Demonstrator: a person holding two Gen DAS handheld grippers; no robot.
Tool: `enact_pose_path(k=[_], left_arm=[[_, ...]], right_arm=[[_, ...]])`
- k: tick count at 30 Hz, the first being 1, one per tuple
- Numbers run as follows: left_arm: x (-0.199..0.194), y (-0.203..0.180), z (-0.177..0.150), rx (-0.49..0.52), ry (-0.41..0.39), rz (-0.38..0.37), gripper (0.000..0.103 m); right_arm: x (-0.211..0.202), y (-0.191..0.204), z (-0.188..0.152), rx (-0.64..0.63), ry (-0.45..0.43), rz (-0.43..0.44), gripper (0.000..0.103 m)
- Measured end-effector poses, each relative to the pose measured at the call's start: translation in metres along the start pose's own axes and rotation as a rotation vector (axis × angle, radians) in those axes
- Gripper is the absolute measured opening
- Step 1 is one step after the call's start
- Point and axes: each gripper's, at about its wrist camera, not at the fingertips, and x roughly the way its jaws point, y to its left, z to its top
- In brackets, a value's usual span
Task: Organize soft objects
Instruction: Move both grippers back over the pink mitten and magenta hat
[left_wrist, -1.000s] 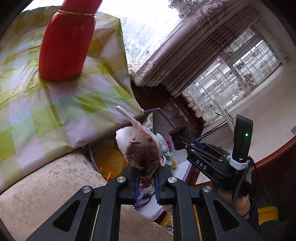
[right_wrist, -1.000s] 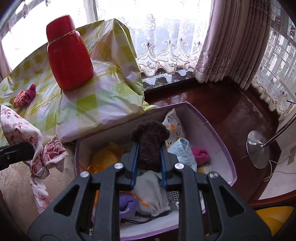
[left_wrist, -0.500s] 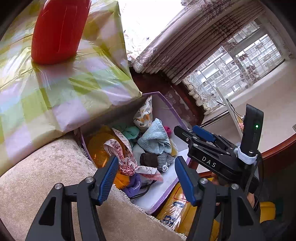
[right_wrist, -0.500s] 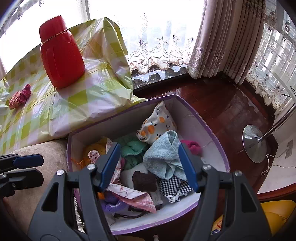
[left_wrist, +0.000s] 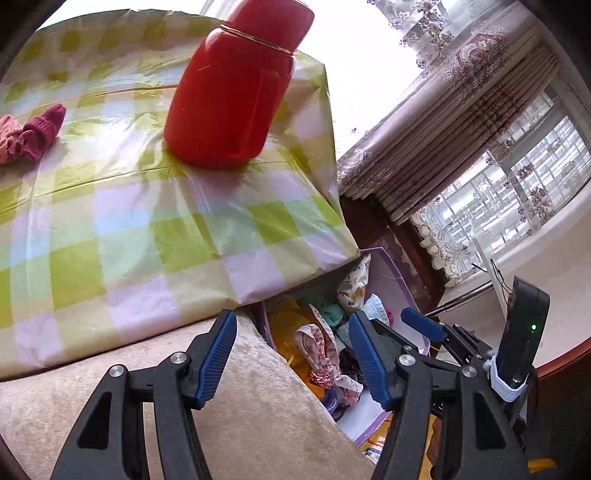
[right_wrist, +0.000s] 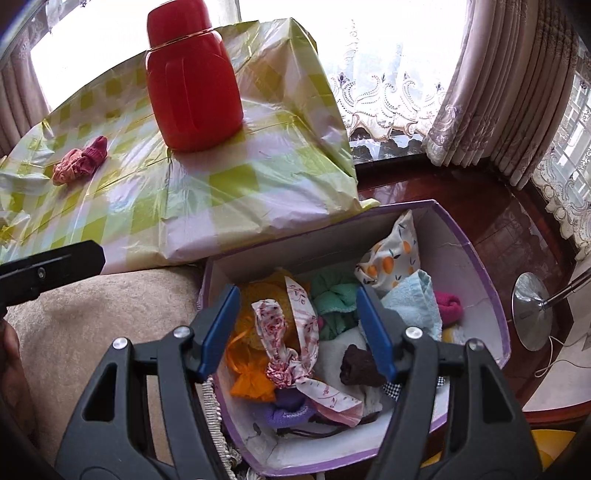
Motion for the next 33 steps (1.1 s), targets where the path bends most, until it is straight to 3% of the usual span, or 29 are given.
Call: enact_pose_path(k=[19,28,33], left_arm=[[-0.088,0.173,0.036,-0.301,-0.215,0.328,0.064],[-0.122,0.238,0.077,-0.380,-0.320,0.405,0.064],[-0.126,0.267,0.102,-0.390,-0.348,0.423,0.071]], right_arm=[[0.035,0.156,0.065,-0.242,-0.034,0.158,0.076],[0.057,0.225,0.105,-0.257,-0.066,0.247,0.077],[0.071,0.257,0.123,-0.265,-0.084,0.269,0.078]])
